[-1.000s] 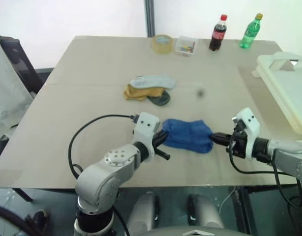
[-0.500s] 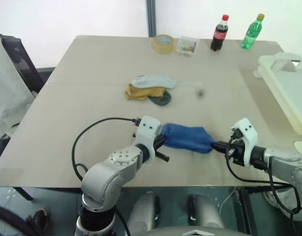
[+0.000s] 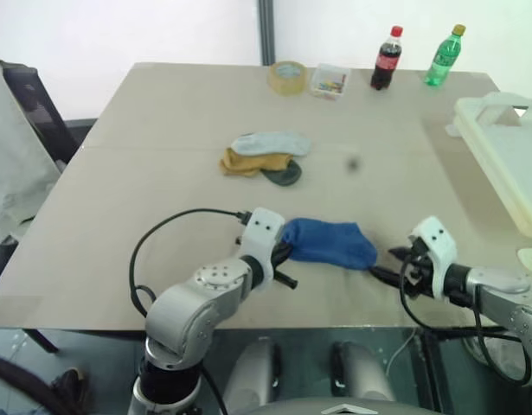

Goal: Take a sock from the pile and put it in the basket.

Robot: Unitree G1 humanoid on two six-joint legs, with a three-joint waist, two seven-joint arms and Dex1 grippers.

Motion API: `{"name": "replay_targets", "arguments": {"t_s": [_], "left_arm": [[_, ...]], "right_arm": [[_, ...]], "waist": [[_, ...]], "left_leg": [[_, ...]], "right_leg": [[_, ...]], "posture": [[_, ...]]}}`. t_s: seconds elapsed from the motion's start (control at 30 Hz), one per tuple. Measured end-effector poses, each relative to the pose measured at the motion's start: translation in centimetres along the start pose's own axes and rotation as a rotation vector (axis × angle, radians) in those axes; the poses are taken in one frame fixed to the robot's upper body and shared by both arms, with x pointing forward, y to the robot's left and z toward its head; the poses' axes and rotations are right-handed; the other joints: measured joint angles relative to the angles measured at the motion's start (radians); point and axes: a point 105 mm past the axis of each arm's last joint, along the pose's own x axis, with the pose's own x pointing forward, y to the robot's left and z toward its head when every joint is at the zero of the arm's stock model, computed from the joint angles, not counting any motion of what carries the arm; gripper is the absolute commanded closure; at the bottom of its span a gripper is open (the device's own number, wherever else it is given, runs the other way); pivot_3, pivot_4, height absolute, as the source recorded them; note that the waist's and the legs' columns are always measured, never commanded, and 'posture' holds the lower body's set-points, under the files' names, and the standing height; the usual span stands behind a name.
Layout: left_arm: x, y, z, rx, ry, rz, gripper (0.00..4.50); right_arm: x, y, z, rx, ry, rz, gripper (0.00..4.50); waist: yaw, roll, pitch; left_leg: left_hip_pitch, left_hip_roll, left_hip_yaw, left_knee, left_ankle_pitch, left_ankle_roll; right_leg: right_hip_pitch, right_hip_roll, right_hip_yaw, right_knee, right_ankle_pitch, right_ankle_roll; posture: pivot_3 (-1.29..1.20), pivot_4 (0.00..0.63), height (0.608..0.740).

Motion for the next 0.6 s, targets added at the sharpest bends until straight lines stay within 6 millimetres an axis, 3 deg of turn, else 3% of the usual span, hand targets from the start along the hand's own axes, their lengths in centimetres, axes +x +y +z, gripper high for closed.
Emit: {"name": "replay_targets", "arguments": {"t_s": [0.07, 0.27, 0.37, 0.6], "left_arm": [[0.0, 0.0, 0.0, 0.003, 0.002, -0.004, 4.50], [0.1, 0.1, 0.0, 0.007, 0.010, -0.013, 4.50], [0.1, -0.1, -0.2, -0.001, 0.015, -0.027, 3.50], [-0.2, -1.2, -0.3, -0.008, 0.009, -0.109, 0.38]], "right_arm": [[0.3, 0.4, 0.7, -0.105, -0.087, -0.031, 0.89], [2.2, 2.8, 3.2, -0.095, -0.353, -0.120, 0.89], [3.6, 3.1, 4.5, -0.138, -0.453, -0.248, 0.80], [5.8, 2.5, 2.6, -0.119, -0.463, -0.418, 0.80]], "waist": [[0.000, 0.000, 0.000], [-0.001, 0.001, -0.001], [-0.002, 0.001, -0.001], [-0.003, 0.001, -0.001]], "left_leg": [[0.000, 0.000, 0.000, 0.000, 0.000, 0.000], [0.001, 0.001, 0.000, 0.001, 0.000, -0.001], [0.002, 0.001, 0.000, 0.000, 0.000, -0.001], [0.002, 0.001, 0.001, -0.001, 0.001, -0.003]], "right_leg": [[0.000, 0.000, 0.000, 0.000, -0.002, 0.003], [0.000, 0.000, 0.000, 0.001, -0.002, 0.003], [0.000, 0.000, 0.000, 0.001, -0.002, 0.003], [0.000, 0.000, 0.001, 0.001, 0.000, 0.000]], "posture": [[0.00, 0.150, 0.740], [0.00, 0.150, 0.740], [0.00, 0.150, 0.740], [0.00, 0.150, 0.740]]}}
